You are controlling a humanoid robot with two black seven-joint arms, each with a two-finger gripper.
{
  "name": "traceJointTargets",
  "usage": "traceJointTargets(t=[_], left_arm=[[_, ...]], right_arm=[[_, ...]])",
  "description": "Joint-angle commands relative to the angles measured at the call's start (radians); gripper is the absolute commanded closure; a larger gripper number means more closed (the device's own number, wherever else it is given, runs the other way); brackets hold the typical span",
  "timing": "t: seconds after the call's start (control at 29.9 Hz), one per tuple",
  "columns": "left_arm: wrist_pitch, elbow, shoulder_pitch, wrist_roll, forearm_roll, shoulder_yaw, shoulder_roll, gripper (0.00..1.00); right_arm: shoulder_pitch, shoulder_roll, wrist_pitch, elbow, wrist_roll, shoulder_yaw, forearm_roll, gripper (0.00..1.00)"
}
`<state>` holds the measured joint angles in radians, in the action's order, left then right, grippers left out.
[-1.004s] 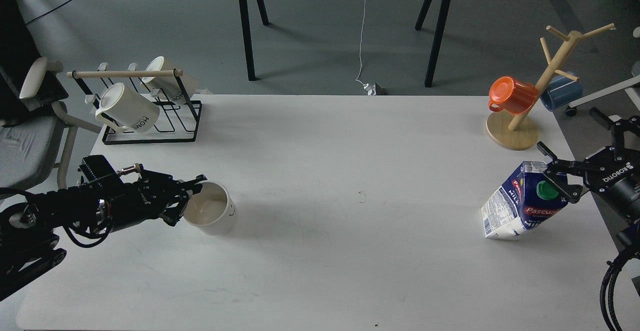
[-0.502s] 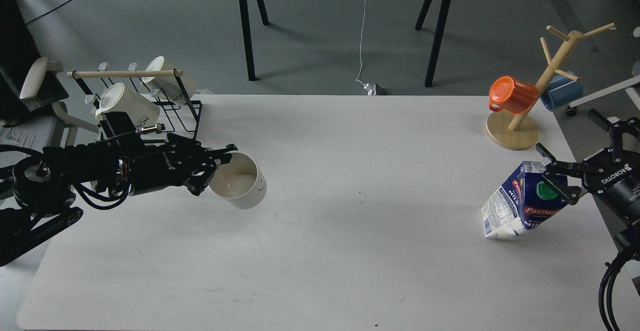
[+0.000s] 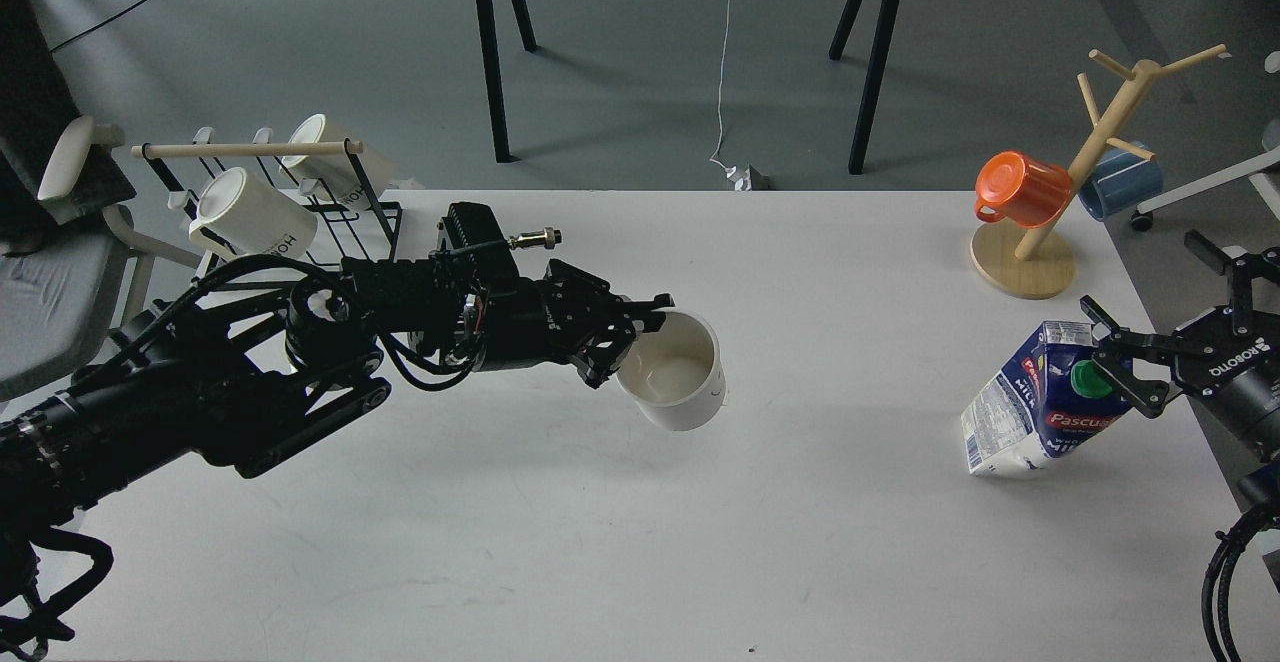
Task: Place cup and milk with both arms
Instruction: 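Lift the white mug with the left gripper and carry it toward the table center, then lower the white mug onto the table and open the left gripper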
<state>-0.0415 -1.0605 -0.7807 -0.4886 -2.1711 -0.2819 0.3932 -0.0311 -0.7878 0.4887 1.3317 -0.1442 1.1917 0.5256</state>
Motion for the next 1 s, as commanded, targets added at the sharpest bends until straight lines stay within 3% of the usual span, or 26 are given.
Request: traceJointTargets(t=[0.0, 0.47, 0.77, 0.8, 0.87, 0.9, 0.97], left_arm=[[0.005, 0.027, 0.008, 0.000, -0.011, 0.026, -0.004, 0.98], [0.012, 0.028, 0.070, 0.000, -0.011, 0.026, 0.093, 0.96], [0.080, 0.023, 0.118, 0.000, -0.011, 0.003, 0.130, 0.78], [0.080, 0.022, 0.118, 0.000, -0.011, -0.005, 0.134, 0.74], [0.075, 0.011, 0.117, 0.000, 0.008, -0.028, 0.141, 0.43], [0.072, 0.007, 0.117, 0.000, 0.032, -0.039, 0.145, 0.38], [0.066, -0.007, 0.115, 0.000, 0.088, -0.045, 0.154, 0.36]], right_arm=[[-0.004, -0.001, 0.000, 0.001, 0.000, 0.005, 0.001, 0.02], [-0.006, 0.001, 0.000, 0.001, 0.006, 0.005, -0.001, 0.02], [-0.010, 0.002, 0.000, 0.000, 0.006, 0.005, -0.001, 0.02], [-0.010, 0.002, 0.000, 0.000, 0.006, 0.005, -0.001, 0.02], [-0.012, 0.002, 0.000, 0.000, 0.006, 0.005, -0.001, 0.02], [-0.013, 0.002, 0.000, 0.000, 0.005, 0.005, -0.001, 0.02], [-0.018, 0.002, 0.000, 0.000, 0.006, 0.005, -0.001, 0.02]])
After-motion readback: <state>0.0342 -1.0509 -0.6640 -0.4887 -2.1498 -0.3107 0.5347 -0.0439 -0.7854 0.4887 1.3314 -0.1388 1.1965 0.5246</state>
